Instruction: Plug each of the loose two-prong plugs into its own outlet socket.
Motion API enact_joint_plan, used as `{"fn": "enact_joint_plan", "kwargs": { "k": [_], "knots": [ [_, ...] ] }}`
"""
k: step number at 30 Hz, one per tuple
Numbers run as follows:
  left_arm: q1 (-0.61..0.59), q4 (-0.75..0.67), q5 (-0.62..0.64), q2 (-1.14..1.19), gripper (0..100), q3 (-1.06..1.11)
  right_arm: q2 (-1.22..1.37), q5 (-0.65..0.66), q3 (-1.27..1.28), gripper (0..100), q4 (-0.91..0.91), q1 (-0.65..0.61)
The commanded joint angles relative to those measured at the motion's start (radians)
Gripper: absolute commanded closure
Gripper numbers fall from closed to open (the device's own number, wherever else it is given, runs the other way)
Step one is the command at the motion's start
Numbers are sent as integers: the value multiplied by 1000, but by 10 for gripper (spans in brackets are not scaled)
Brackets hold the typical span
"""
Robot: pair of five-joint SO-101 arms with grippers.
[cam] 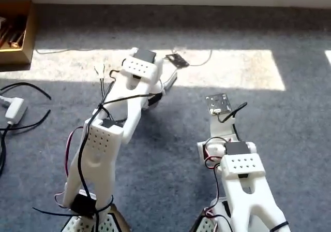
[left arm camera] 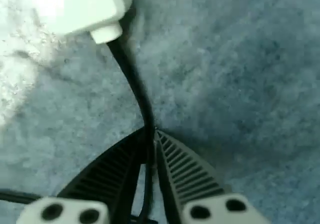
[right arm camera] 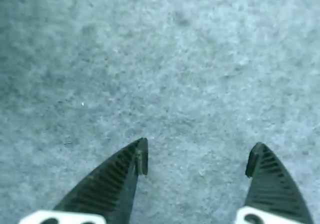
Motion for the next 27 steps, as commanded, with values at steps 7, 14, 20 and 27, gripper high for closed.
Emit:
{"fn": "enact_joint_plan", "kwargs": {
  "k": [7,14,20,27],
  "knots": [
    [-117,72,-209,-321,995,386,-18,-3,47,687,-94,-5],
    [-219,69,-454,-731,995,851,-19,-3,53,687,-96,-5],
    [-260,68,-589,-977,995,1208,-15,-3,53,687,-96,-5],
    [-372,66,-681,-1038,995,1323,-15,-3,54,687,-96,-5]
  ]
}}
